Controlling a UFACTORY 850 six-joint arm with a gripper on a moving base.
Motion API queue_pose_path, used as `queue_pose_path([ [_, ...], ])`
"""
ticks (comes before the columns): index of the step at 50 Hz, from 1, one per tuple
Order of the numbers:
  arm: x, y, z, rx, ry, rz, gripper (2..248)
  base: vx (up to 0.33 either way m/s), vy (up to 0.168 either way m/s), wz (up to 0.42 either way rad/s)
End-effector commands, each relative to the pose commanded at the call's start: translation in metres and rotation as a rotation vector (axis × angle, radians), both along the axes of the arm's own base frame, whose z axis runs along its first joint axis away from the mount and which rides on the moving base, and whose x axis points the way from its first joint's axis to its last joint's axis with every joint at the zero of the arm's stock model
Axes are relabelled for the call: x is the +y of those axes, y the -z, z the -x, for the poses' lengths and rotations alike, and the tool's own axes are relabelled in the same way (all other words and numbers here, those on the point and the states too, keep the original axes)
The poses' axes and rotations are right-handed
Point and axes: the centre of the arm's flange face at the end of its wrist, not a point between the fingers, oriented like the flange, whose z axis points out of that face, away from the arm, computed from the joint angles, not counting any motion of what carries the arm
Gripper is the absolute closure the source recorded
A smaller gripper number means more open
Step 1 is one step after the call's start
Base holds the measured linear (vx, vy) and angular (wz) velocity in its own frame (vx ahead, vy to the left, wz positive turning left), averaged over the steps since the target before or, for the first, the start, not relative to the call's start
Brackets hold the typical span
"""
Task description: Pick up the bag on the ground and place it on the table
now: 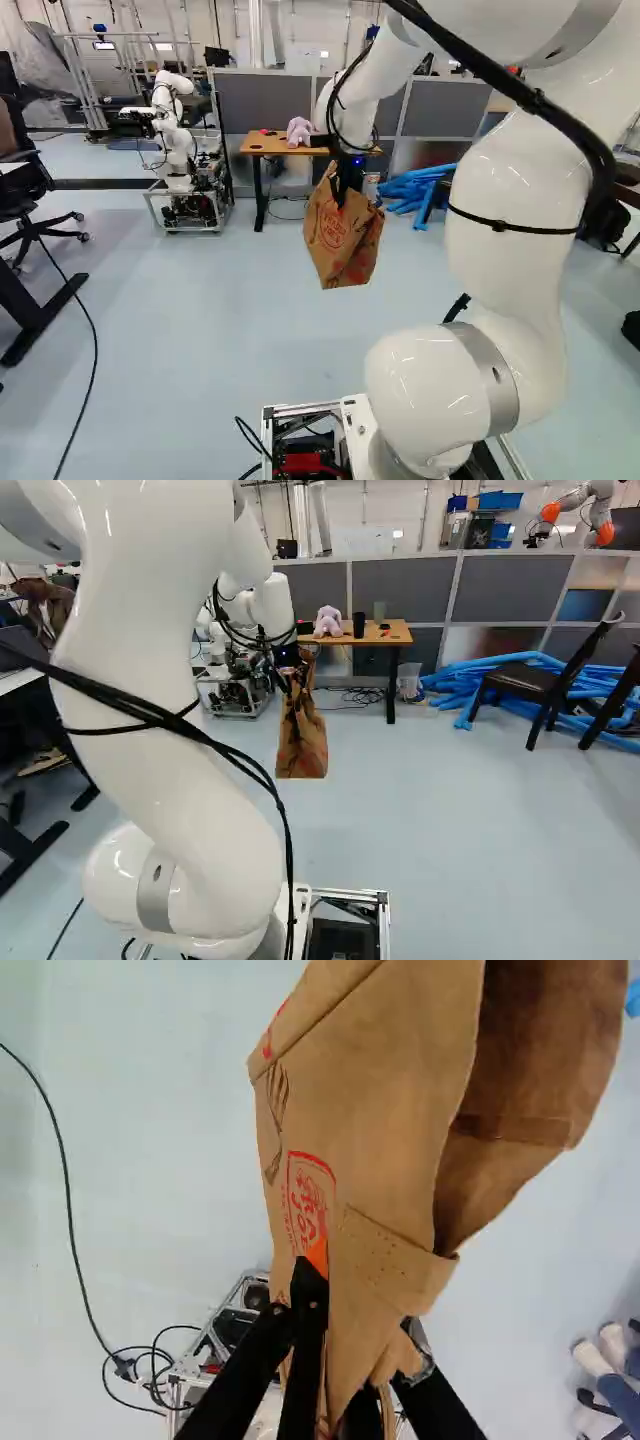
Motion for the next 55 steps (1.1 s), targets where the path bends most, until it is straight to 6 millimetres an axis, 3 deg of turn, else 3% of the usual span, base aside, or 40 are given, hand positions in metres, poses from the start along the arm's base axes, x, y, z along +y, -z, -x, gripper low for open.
queue_pose_path([
  [55,-0.002,-0.079,0.008,0.018,0.003,0.001,229,0.000,0.000,0.000],
])
